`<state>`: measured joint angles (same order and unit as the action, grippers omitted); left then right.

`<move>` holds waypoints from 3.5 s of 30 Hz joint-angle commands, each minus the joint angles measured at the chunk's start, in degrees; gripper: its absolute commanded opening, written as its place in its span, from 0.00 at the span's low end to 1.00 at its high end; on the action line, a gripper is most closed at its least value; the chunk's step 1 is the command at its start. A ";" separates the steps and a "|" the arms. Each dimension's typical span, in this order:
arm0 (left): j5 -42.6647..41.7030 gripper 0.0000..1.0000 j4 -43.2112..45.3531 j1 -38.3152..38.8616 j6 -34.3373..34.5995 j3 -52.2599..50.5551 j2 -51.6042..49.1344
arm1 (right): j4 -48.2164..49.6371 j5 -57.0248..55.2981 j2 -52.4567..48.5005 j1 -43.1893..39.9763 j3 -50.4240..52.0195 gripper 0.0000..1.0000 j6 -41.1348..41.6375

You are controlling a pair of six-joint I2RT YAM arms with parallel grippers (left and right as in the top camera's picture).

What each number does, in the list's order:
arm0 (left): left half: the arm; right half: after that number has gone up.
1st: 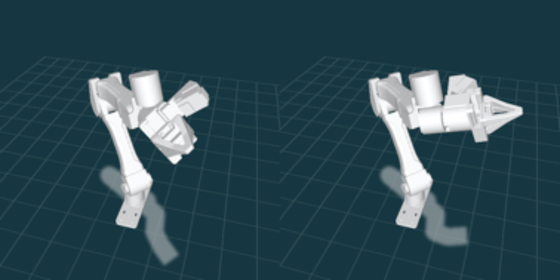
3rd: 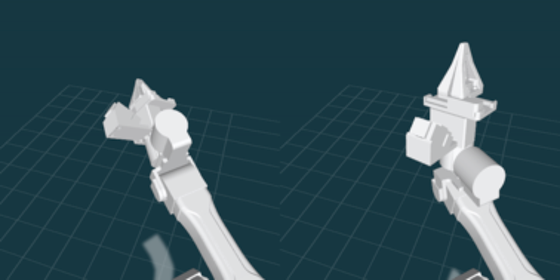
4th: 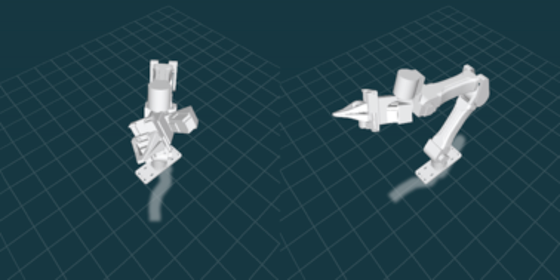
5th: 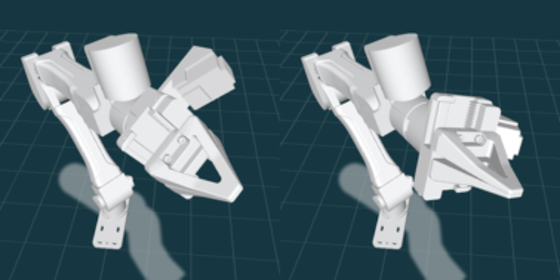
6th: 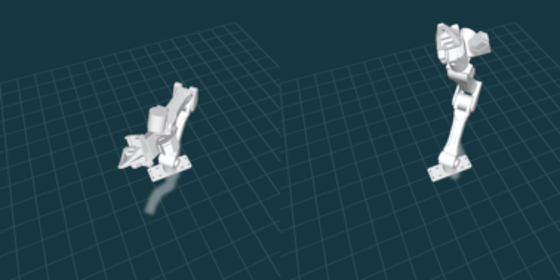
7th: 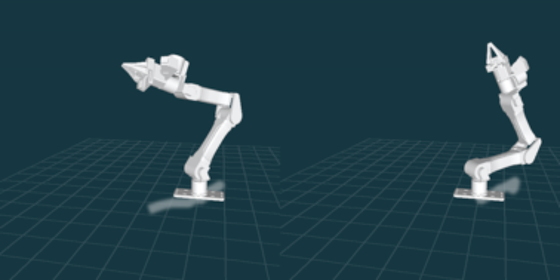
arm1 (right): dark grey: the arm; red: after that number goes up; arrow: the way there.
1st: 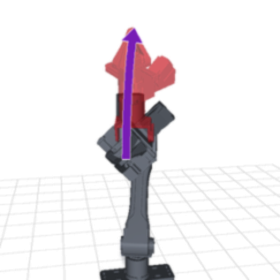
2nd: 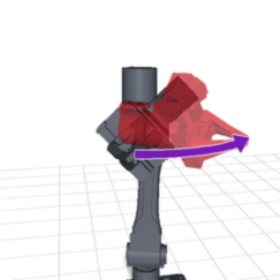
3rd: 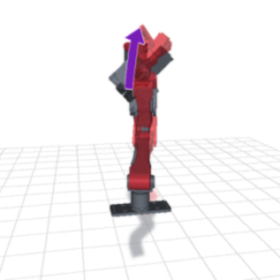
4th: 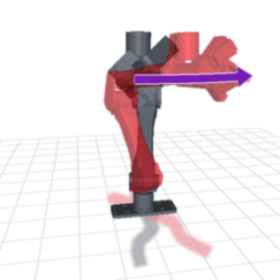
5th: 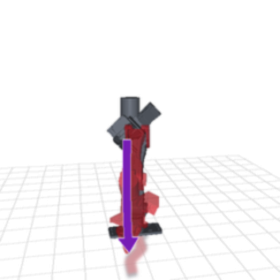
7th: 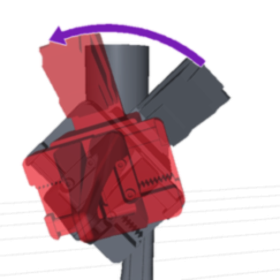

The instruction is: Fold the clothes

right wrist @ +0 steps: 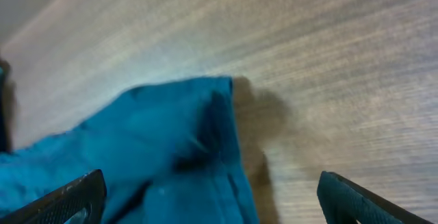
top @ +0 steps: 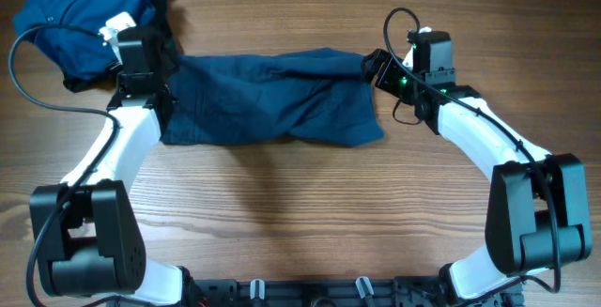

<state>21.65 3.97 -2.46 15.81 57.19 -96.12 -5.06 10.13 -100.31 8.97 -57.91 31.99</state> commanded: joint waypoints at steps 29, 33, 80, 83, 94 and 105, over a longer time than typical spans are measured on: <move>-21.66 0.99 -24.48 9.73 -0.35 0.90 6.73 | -15.63 9.44 2.36 9.94 -0.92 0.81 -1.18; -22.36 1.00 -20.52 9.70 -0.42 0.90 0.35 | -14.05 9.57 2.14 9.94 -0.90 0.78 -1.18; -15.45 0.79 -31.17 20.81 3.19 0.90 -9.35 | -32.00 -13.55 -13.33 4.66 -0.92 0.04 15.43; -15.45 0.80 -30.36 26.62 2.69 0.90 -9.35 | -35.36 -15.23 -11.56 4.61 -0.92 0.04 18.82; -11.54 0.89 -29.49 30.32 5.44 0.90 -9.35 | -48.41 -25.42 2.84 4.04 -0.92 0.04 26.47; -10.88 0.89 -31.95 23.76 3.58 0.96 -2.49 | -42.75 -17.35 17.92 0.81 -0.92 0.07 5.20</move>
<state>9.58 -27.51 22.76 20.03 58.61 -103.66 -50.98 -13.61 -87.39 9.74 -58.63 49.93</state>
